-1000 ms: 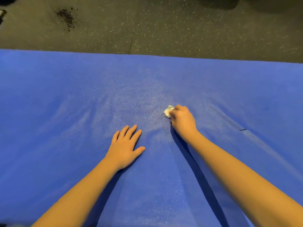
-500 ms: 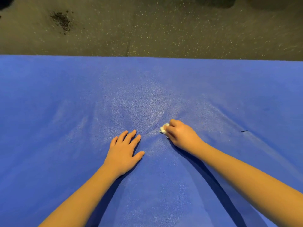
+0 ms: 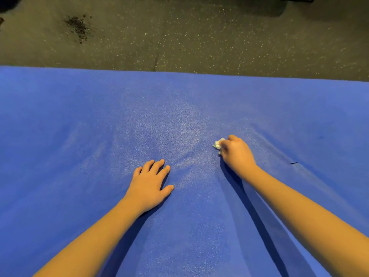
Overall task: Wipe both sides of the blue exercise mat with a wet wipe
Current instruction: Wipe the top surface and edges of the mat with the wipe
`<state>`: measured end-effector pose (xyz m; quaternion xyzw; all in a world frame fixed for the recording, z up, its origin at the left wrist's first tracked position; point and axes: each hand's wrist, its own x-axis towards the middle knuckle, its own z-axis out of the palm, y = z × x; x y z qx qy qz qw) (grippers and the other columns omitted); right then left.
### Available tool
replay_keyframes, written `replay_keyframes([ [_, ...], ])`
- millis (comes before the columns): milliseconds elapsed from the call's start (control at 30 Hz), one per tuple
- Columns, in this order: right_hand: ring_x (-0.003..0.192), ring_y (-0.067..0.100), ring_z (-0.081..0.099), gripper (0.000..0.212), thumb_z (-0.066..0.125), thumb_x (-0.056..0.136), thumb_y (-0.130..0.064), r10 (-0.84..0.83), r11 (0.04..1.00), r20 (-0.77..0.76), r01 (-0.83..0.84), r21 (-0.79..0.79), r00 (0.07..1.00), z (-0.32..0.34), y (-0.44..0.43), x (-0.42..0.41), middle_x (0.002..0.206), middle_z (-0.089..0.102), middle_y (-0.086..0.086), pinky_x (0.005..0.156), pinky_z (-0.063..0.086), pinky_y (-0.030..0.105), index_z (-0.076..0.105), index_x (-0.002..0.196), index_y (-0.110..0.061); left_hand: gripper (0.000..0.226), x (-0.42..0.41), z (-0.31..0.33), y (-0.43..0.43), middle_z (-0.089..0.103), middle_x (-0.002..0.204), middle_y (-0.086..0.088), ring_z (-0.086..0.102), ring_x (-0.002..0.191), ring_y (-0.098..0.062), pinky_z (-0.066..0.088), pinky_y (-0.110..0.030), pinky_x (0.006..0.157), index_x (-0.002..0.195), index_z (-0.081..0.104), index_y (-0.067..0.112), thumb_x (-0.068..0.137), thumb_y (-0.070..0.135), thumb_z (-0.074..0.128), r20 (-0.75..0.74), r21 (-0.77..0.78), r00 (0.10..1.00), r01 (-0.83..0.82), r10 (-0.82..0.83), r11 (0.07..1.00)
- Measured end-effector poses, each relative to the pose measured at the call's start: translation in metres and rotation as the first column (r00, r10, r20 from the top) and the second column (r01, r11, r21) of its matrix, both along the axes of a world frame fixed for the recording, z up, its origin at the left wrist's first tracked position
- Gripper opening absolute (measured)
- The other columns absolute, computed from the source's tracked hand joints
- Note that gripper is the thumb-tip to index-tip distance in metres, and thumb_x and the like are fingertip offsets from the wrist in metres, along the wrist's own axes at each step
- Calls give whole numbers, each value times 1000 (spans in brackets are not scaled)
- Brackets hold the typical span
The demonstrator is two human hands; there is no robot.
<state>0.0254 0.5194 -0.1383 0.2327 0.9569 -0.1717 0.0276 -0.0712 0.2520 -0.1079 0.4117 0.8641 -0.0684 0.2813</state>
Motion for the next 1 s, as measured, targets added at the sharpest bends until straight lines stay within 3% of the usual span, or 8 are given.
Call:
replay_keyframes([
  [133, 94, 33, 57, 20, 52, 89, -3, 222, 970, 34, -217, -110, 974, 4, -23, 0, 103, 58, 17, 72, 47, 33, 67, 101, 1, 105, -8, 10, 9, 12, 159, 2, 12, 144, -23, 14, -40, 116, 149, 27, 26, 61, 71, -7, 20, -75, 993, 114, -113, 991],
  [233, 88, 33, 55, 22, 54, 89, -8, 394, 914, 106, -377, -152, 913, 9, -15, 0, 98, 53, 13, 68, 49, 38, 66, 107, -5, 80, -15, 13, 18, -4, 162, -3, 1, 148, -29, 10, -51, 117, 148, 27, 19, 87, 71, 18, 52, -174, 976, 218, -212, 960],
  [433, 86, 34, 53, 16, 52, 92, -8, 14, 999, 23, -13, -39, 1000, 3, -1, -27, 98, 50, 17, 66, 45, 34, 63, 96, 3, 77, -32, 30, 40, -14, 162, -5, -2, 149, -31, 20, -48, 116, 153, 15, 15, 96, 62, 36, 191, -365, 936, 348, -297, 864],
  [600, 78, 34, 53, 11, 58, 88, -6, 456, 878, -33, -455, -150, 890, 4, -25, -21, 94, 52, 18, 55, 32, 32, 62, 94, 1, 67, -45, 37, 62, 10, 160, -2, 23, 142, -27, 31, -44, 110, 151, 23, 17, 98, 56, 36, 264, -393, 943, 297, -203, 870],
  [700, 93, 34, 52, 17, 57, 91, -13, 210, 976, -51, -212, -47, 976, -5, 2, -37, 99, 54, 16, 59, 33, 31, 62, 102, -1, 53, -50, 29, 74, 37, 139, -6, 43, 121, -29, 41, -41, 96, 143, 33, 15, 100, 47, 38, 165, -291, 977, 182, -138, 939],
  [800, 92, 35, 54, 16, 55, 90, -9, -61, 992, -98, 50, -118, 993, -9, 5, -44, 97, 57, 18, 65, 38, 31, 67, 94, 2, 42, -58, 13, 85, 42, 129, -7, 44, 117, -27, 40, -39, 90, 133, 40, 13, 100, 40, 38, -39, -95, 997, 62, -66, 994],
  [900, 82, 37, 55, 21, 50, 87, -12, 196, 951, -117, -217, -219, 974, -8, -13, -32, 92, 54, 20, 66, 47, 40, 62, 91, 5, 48, -65, -7, 88, 38, 140, -5, 37, 129, -25, 32, -38, 101, 138, 40, 13, 99, 42, 34, -154, 86, 986, 84, -70, 993],
  [1000, 92, 31, 52, 27, 49, 94, -21, 414, 897, -55, -417, -147, 909, -2, -3, -23, 102, 51, 13, 65, 44, 36, 60, 113, -6, 62, -67, -23, 94, 38, 147, -10, 33, 137, -28, 26, -45, 108, 137, 45, 8, 90, 45, 27, -167, 204, 984, -20, 55, 979],
])
